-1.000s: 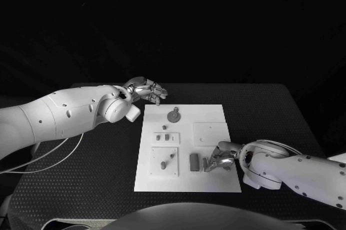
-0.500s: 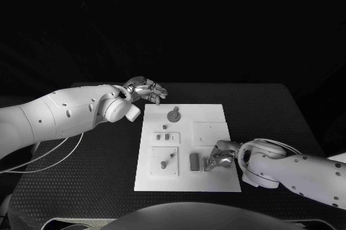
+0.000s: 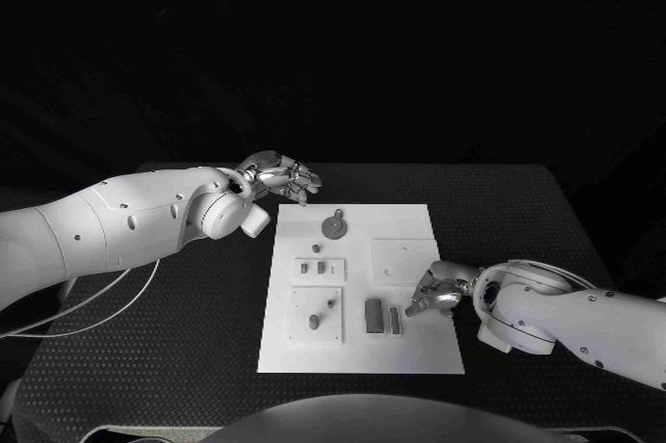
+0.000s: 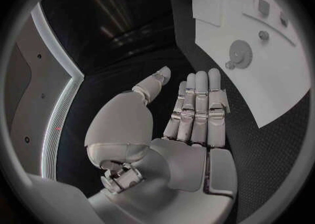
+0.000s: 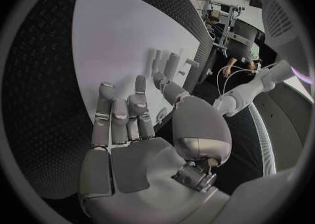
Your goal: Assemble the parts on the task board
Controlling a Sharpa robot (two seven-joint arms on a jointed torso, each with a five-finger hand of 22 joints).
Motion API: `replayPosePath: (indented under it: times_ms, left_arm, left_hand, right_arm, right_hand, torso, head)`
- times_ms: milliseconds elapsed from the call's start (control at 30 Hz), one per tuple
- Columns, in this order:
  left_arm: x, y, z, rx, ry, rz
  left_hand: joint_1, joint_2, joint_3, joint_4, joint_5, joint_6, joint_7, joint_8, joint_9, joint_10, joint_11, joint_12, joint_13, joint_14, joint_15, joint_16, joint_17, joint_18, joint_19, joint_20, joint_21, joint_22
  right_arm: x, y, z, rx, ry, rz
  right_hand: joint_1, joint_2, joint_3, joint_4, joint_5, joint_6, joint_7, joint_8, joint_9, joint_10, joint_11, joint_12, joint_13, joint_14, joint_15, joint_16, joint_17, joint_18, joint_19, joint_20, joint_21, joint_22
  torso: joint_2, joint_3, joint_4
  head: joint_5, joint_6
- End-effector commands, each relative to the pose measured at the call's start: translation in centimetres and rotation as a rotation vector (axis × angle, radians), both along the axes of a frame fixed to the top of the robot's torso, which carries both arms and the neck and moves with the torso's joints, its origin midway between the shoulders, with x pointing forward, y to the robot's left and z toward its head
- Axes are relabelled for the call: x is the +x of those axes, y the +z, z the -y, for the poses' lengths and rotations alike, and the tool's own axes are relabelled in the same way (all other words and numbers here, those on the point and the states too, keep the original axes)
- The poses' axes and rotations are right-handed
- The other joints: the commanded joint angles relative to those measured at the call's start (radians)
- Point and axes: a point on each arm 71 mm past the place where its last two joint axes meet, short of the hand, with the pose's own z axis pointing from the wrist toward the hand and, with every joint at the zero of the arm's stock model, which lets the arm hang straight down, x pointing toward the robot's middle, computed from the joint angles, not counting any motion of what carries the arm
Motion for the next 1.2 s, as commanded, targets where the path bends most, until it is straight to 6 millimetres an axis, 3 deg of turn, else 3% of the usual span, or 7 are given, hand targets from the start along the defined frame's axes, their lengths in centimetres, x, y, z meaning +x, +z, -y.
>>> replayPosePath:
  times_ms: [33, 200, 433, 633, 767, 933, 1200]
  left_arm:
    - [0.0, 0.1, 0.2, -0.009, -0.015, 0.009]
    - [0.5, 0.2, 0.2, -0.027, -0.016, 0.021]
    - [1.0, 0.4, -1.6, -0.038, 0.041, 0.043]
    - [2.0, 0.6, -3.3, -0.072, 0.11, 0.046]
    - [2.6, 0.5, -3.3, -0.109, 0.099, 0.025]
    - [3.5, 0.5, -2.7, -0.13, 0.076, 0.049]
    - [4.0, 0.3, -3.8, -0.14, 0.112, 0.058]
  left_hand:
    - [-0.009, 0.001, 0.0, 0.003, -0.005, -0.007, -0.002, 0.003, -0.001, -0.006, 0.003, 0.002, 0.001, -0.003, 0.001, -0.004, 0.001, 0.011, 0.003, 0.003, -0.003, 0.002]
    - [-0.012, 0.002, -0.001, 0.005, -0.006, -0.008, -0.002, 0.003, -0.001, -0.006, 0.003, 0.002, 0.001, -0.003, 0.001, -0.003, 0.001, 0.011, 0.004, 0.003, -0.003, 0.002]
    - [-0.013, 0.003, -0.002, 0.006, -0.006, -0.008, -0.002, 0.003, -0.002, -0.006, 0.003, 0.001, 0.002, -0.002, 0.001, -0.003, 0.002, 0.011, 0.004, 0.003, -0.004, 0.002]
    - [-0.012, 0.007, -0.001, 0.004, -0.007, -0.005, -0.004, 0.006, -0.002, -0.002, 0.001, 0.003, 0.003, -0.005, 0.002, -0.008, 0.0, 0.011, 0.001, 0.004, -0.008, 0.001]
    - [-0.018, 0.011, 0.005, -0.003, -0.008, -0.013, 0.0, 0.004, -0.005, -0.011, 0.006, -0.002, 0.0, -0.049, 0.028, -0.07, -0.028, 0.003, -0.05, 0.026, -0.045, -0.024]
    - [-0.05, 0.011, 0.032, -0.012, -0.037, -0.08, 0.001, -0.02, -0.019, -0.104, 0.035, -0.005, -0.037, -0.148, 0.1, -0.23, -0.092, -0.028, -0.292, 0.102, -0.05, -0.187]
    - [-0.058, 0.027, 0.019, -0.019, -0.04, -0.094, -0.012, -0.01, -0.017, -0.127, 0.016, -0.001, -0.074, -0.178, 0.1, -0.315, -0.112, -0.024, -0.277, 0.108, -0.044, -0.289]
  right_arm:
    - [0.9, 1.7, -0.9, 0.266, -0.009, 0.042]
    - [5.1, 3.9, 1.1, 0.42, -0.115, 0.16]
    - [11.0, 5.0, 4.8, 0.593, -0.364, 0.172]
    - [14.2, 6.8, 5.3, 0.675, -0.376, 0.254]
    - [15.3, 8.1, 5.5, 0.721, -0.376, 0.293]
    - [16.0, 8.4, 6.3, 0.733, -0.379, 0.311]
    - [16.2, 8.0, 5.3, 0.748, -0.357, 0.277]
  right_hand:
    - [0.001, -0.02, 0.006, 0.019, -0.004, -0.022, 0.01, -0.005, 0.002, 0.012, 0.007, 0.004, 0.014, 0.016, 0.002, -0.002, 0.01, 0.006, 0.008, -0.003, -0.004, 0.004]
    - [0.009, -0.019, 0.008, 0.028, -0.004, -0.056, 0.023, -0.016, 0.005, -0.023, 0.02, -0.012, -0.017, -0.029, 0.013, -0.007, -0.031, 0.006, -0.007, 0.0, -0.013, 0.005]
    - [0.028, 0.053, 0.012, -0.03, -0.003, -0.113, 0.044, -0.032, 0.013, -0.084, 0.037, -0.245, -0.163, -0.1, 0.043, -0.229, -0.148, -0.012, -0.146, 0.058, -0.156, -0.057]
    - [0.026, 0.069, 0.041, -0.041, -0.002, -0.182, 0.092, -0.059, -0.002, -0.124, 0.099, -0.716, -0.499, -0.192, 0.187, -0.701, -0.397, -0.062, -0.358, 0.13, -0.384, -0.174]
    - [0.039, 0.079, 0.046, -0.042, -0.002, -0.24, 0.095, -0.084, -0.021, -0.185, 0.157, -0.885, -0.613, -0.298, 0.265, -0.899, -0.482, -0.109, -0.511, 0.159, -0.489, -0.212]
    - [0.068, 0.119, 0.038, -0.041, -0.004, -0.286, 0.085, -0.095, -0.038, -0.206, 0.162, -1.013, -0.714, -0.34, 0.271, -1.034, -0.539, -0.125, -0.564, 0.175, -0.555, -0.243]
    - [0.072, 0.118, 0.008, -0.027, -0.004, -0.298, 0.094, -0.076, -0.057, -0.148, 0.169, -1.11, -0.813, -0.281, 0.274, -1.114, -0.582, -0.106, -0.521, 0.183, -0.604, -0.277]
  torso:
    - [-0.001, 0.0005, -0.0015]
    - [-0.006, -0.0004, 0.0001]
    - [-0.021, -0.0052, -0.002]
    - [-0.042, -0.0057, -0.0175]
    - [-0.054, -0.0046, -0.0197]
    - [-0.068, -0.0039, -0.0135]
    - [-0.071, 0.0055, -0.0157]
  head:
    - [-0.017, 0.023]
    - [-0.034, 0.067]
    - [-0.043, 0.12]
    - [-0.028, 0.162]
    - [-0.03, 0.188]
    - [-0.034, 0.219]
    - [-0.019, 0.243]
